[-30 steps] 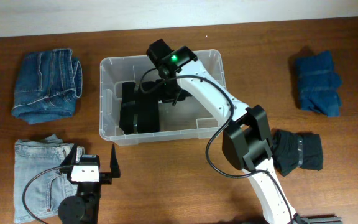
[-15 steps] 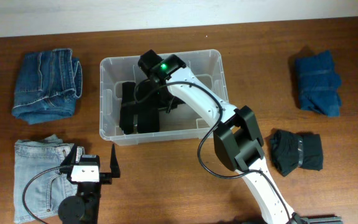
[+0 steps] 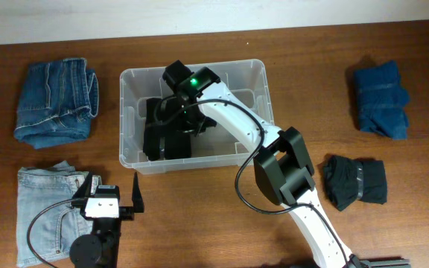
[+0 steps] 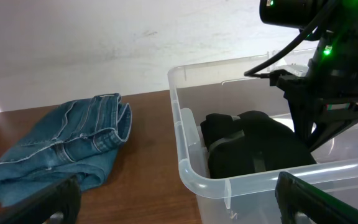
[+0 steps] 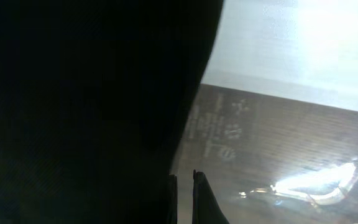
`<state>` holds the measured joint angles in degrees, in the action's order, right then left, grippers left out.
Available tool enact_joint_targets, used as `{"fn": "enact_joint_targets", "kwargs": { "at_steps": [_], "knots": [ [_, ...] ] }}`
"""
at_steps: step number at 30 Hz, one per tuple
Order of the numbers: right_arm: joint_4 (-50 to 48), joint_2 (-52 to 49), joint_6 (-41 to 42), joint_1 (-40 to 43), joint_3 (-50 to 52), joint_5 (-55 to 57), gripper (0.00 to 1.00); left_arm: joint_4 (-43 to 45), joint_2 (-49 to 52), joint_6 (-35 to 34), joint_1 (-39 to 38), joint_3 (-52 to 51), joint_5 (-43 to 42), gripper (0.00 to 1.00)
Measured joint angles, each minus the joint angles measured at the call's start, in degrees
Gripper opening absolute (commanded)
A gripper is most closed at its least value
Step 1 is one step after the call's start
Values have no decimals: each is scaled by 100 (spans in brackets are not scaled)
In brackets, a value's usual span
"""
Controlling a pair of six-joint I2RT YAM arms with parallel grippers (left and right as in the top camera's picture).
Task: Pack container
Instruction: 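Open the right gripper to release the black garment in the container, then move the right gripper right toward the folded teal garment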
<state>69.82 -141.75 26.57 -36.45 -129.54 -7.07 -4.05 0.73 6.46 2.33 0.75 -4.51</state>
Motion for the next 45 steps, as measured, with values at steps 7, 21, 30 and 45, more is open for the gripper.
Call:
{"fn": "enact_joint_targets", "kwargs": {
  "at_steps": [7,21,30,45],
  "knots": [
    [-55,0,-70,-24,0,-118,4,0,0,0,0,0,0,99],
    [-173,0,-155,50,0,-496,10,0,0,0,0,-2,0,99],
    [214,623,-389,313,-7,-566,40,0,0,0,0,0,0,99],
    [2243,3987,-1655,3062,-564,1172,99,0,0,0,0,0,0,100]
  ]
}}
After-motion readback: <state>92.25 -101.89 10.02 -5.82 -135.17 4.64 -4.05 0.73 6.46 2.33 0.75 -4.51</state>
